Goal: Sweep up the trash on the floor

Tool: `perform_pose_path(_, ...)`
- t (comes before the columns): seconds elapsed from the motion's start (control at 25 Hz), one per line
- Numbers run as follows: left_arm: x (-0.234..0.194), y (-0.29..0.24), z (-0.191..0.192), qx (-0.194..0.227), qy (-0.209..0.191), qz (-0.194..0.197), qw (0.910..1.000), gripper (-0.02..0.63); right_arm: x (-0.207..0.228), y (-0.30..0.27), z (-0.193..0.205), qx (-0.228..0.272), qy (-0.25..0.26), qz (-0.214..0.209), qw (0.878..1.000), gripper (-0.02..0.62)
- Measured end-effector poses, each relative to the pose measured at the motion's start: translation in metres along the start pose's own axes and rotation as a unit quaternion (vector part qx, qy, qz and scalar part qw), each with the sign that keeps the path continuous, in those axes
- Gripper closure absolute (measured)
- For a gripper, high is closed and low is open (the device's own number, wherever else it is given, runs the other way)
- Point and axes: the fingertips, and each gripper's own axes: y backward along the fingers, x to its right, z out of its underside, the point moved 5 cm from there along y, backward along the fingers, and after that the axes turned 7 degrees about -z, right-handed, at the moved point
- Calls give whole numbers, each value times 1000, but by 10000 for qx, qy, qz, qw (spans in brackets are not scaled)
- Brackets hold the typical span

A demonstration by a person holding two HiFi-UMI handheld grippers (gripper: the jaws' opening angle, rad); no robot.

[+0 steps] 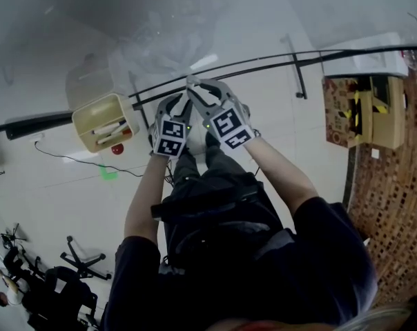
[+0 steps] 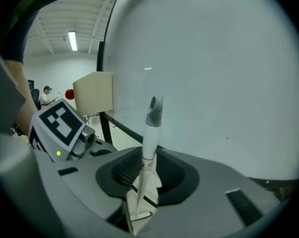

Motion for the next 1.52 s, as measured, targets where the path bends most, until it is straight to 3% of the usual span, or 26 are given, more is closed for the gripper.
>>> perform_pose_path(0.2, 4, 5, 0, 65, -315, -122, 9994, 497, -3, -12, -3, 1, -9, -68, 10000, 489)
perform_pose_path(0.6, -4, -5, -9, -8, -354, -176, 9992, 545, -2, 2, -2, 108, -333, -147, 9993, 466)
perform_pose_path(0.8, -5, -1, -6, -38, -223, -236, 9995, 545, -7, 25, 20, -50, -541, -193, 9983, 468)
perform_pose_path(1.04, -5, 8, -1, -139, 2, -269, 9995, 545, -5, 41, 42, -47, -1196, -225, 9926, 470)
perform_pose_path(1.52, -5, 35, -7, 82, 119, -388, 9991, 545, -19, 42, 43, -105, -1156, -386, 9925, 477)
